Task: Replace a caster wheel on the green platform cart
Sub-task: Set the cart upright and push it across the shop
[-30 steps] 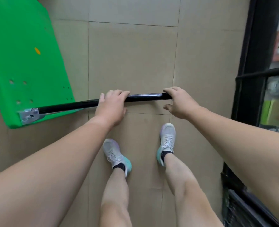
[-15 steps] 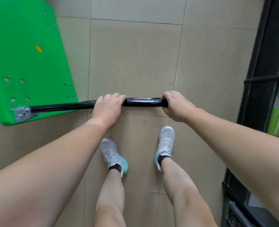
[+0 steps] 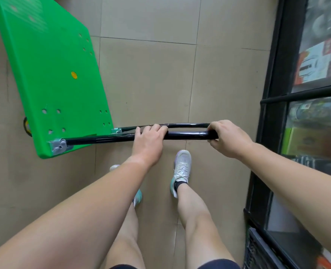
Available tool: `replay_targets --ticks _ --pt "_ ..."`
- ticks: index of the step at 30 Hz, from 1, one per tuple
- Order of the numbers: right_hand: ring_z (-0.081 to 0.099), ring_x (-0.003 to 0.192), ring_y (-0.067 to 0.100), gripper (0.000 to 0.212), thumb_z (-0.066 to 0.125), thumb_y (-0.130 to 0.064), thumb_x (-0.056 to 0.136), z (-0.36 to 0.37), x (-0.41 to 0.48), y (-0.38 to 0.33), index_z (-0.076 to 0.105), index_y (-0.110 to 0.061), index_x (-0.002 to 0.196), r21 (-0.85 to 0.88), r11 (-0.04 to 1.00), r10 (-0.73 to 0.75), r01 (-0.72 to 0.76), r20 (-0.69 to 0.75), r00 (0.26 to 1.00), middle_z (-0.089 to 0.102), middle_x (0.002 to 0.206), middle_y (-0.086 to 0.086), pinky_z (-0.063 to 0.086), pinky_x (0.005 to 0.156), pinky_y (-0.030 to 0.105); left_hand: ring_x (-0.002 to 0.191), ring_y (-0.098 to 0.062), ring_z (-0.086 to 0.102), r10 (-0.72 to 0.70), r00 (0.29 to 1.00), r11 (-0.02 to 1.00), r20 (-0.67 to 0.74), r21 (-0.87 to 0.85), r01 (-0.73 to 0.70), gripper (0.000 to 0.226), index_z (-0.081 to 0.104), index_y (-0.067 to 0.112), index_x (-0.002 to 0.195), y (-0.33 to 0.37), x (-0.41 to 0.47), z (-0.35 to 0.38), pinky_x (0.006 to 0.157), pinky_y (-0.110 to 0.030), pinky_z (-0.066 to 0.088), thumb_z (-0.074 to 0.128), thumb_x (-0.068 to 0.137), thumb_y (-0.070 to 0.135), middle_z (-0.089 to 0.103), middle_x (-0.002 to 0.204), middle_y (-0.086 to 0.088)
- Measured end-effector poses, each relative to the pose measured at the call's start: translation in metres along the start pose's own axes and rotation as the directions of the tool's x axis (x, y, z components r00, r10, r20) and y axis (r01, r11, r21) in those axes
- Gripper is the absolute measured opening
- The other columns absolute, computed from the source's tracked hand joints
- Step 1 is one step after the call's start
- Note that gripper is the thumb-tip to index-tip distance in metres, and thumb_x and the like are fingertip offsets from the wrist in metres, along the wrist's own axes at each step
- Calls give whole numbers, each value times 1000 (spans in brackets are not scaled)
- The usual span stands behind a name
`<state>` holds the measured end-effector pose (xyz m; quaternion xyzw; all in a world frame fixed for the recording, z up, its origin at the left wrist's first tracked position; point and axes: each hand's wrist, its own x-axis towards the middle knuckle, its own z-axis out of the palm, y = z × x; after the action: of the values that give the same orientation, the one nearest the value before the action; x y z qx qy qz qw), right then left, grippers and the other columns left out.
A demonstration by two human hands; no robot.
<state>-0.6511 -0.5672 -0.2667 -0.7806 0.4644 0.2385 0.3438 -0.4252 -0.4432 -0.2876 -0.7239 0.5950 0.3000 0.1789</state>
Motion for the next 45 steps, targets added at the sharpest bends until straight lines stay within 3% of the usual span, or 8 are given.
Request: replay_targets --ticks 8,14,21,24,30,37,42,45 --pt "53 110 23 20 64 -26 90 -17 -67 -62 67 -21 110 38 991 -129 131 -49 990 66 107 0 47 81 34 123 -28 54 176 984 976 3 -133 -174 42 52 23 137 16 -68 -53 110 -45 37 53 103 47 58 129 -2" --pt "56 112 22 34 62 -22 89 -23 -91 -140 67 -30 121 95 963 -248 253 -60 967 69 110 -4 50 88 37 118 -27 56 78 994 970 -71 -223 -92 20 59 21 121 -14 -122 -80 101 -41 37 57 103 30 63 121 -1" --pt "49 130 16 56 75 -35 84 -22 -111 -180 58 -25 136 121 967 -227 226 -5 974 58 134 -4 42 107 34 115 -28 57 78 996 946 -43 -313 -87 15 62 19 118 -58 -162 -92 87 -36 36 58 103 19 65 120 -3" --pt "54 121 17 44 72 -27 89 -19 -121 -177 60 -23 131 79 978 -196 194 14 981 61 127 -4 41 96 27 114 -29 57 70 996 937 -47 -338 -82 14 62 19 116 -63 -170 -90 92 -38 39 57 103 18 64 119 -4" --pt "61 96 25 21 70 -19 90 -17 -135 -198 69 -14 110 68 973 -218 221 -43 975 69 100 2 37 73 29 117 -27 54 55 997 919 -59 -388 -74 17 60 20 119 -81 -191 -88 94 -36 37 58 103 20 62 121 -4" --pt "66 96 25 32 68 -18 83 -15 -154 -279 73 -23 114 109 951 -285 290 -58 957 75 102 1 49 82 35 124 -21 53 48 995 929 -92 -361 -78 36 59 28 129 -122 -237 -100 115 -46 34 66 96 38 62 126 4" --pt "67 102 22 41 71 -26 79 -8 -158 -339 69 -32 120 95 931 -350 352 -33 936 74 108 -5 52 86 33 127 -19 54 -24 997 924 -70 -383 -5 31 60 32 129 -170 -271 -99 123 -53 22 64 98 30 65 128 8" --pt "59 117 19 55 76 -37 79 -6 -162 -360 62 -28 132 19 930 -368 368 -11 930 68 123 -4 46 98 29 126 -18 53 -4 996 909 -85 -415 -32 32 60 29 128 -204 -293 -100 124 -51 20 63 97 24 64 128 6"
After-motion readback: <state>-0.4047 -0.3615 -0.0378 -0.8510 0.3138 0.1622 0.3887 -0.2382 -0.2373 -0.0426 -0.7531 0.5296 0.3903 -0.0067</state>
